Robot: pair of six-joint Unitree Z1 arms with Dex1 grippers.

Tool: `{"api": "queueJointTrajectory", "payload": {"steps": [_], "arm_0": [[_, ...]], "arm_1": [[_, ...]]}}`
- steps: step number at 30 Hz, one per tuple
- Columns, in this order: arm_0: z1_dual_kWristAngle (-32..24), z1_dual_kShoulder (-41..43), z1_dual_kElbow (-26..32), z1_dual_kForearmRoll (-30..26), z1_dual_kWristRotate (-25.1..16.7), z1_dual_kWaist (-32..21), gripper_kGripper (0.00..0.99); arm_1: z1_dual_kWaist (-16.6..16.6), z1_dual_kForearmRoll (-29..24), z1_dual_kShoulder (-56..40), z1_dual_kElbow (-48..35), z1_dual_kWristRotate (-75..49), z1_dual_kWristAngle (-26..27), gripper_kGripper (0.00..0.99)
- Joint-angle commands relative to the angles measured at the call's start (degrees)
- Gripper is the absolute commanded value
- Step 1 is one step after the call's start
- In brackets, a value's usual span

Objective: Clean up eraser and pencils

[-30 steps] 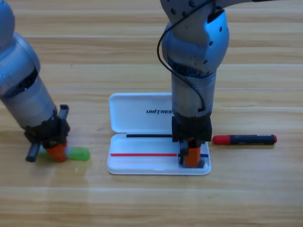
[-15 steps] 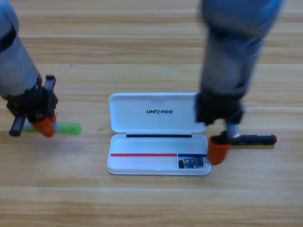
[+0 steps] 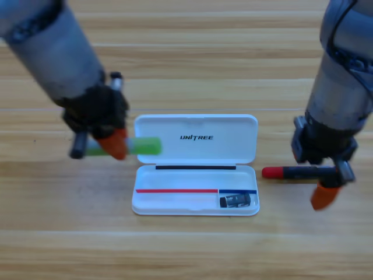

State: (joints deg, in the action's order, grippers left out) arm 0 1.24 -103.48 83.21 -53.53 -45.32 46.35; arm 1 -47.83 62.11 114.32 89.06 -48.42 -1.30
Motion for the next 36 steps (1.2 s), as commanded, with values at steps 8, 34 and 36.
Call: {"api": "queueJointTrajectory", "payload": {"steps": [8,34,36], "arm_0": [[-3.7,-14.9,3.8,2.2,3.4,5.0,0.000],[-4.0,-21.8,7.8,3.9,4.0,5.5,0.000],[-3.8,-21.8,7.8,3.9,4.2,5.5,0.000]], "arm_1": [[8.7,-7.7,13.7,1.4,-5.5,-2.8,0.899],[9.9,-7.0,12.6,0.3,-9.2,-2.0,0.000],[9.9,-6.7,11.9,0.3,-9.1,-2.0,0.000]]}}
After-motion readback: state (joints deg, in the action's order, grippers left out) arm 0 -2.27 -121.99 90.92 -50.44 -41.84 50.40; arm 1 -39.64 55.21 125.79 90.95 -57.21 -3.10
